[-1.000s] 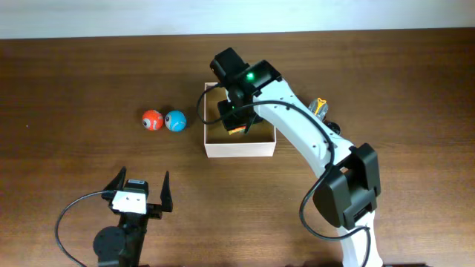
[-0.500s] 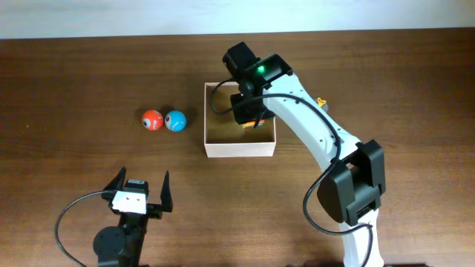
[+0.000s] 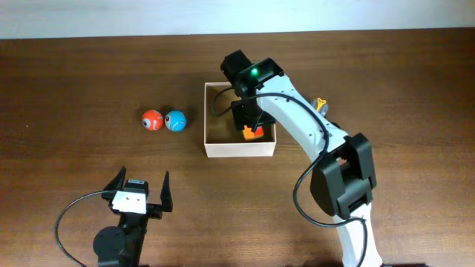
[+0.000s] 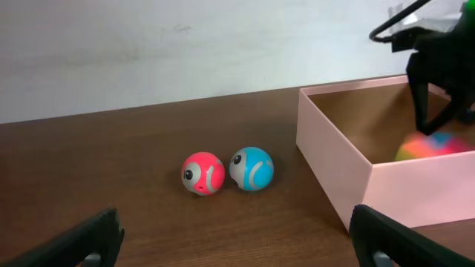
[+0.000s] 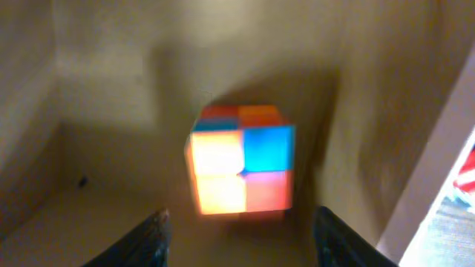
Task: Pack container
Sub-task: 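Lift the cube with the right gripper and lower it into the box, then move the right gripper over the red fire truck and grasp it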
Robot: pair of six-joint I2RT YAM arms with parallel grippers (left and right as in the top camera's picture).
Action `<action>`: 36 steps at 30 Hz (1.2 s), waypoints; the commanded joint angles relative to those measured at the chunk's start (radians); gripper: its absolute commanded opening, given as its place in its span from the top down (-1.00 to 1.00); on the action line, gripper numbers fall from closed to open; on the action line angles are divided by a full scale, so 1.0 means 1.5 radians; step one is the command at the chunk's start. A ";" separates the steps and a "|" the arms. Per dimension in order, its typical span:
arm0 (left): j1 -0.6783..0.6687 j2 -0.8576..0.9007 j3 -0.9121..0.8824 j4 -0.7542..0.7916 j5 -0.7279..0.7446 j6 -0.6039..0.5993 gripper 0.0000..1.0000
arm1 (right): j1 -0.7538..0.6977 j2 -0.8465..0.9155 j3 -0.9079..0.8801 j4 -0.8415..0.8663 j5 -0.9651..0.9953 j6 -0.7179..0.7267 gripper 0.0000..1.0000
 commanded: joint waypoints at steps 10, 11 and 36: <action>0.004 -0.001 -0.002 -0.002 0.007 0.011 -0.99 | -0.021 -0.003 0.048 -0.014 0.011 0.005 -0.34; 0.004 -0.001 -0.002 -0.002 0.007 0.011 -0.99 | -0.025 -0.005 0.072 -0.026 0.011 0.004 -0.39; 0.004 -0.001 -0.002 -0.002 0.007 0.011 -0.98 | -0.267 0.002 0.275 -0.237 0.011 0.126 -0.97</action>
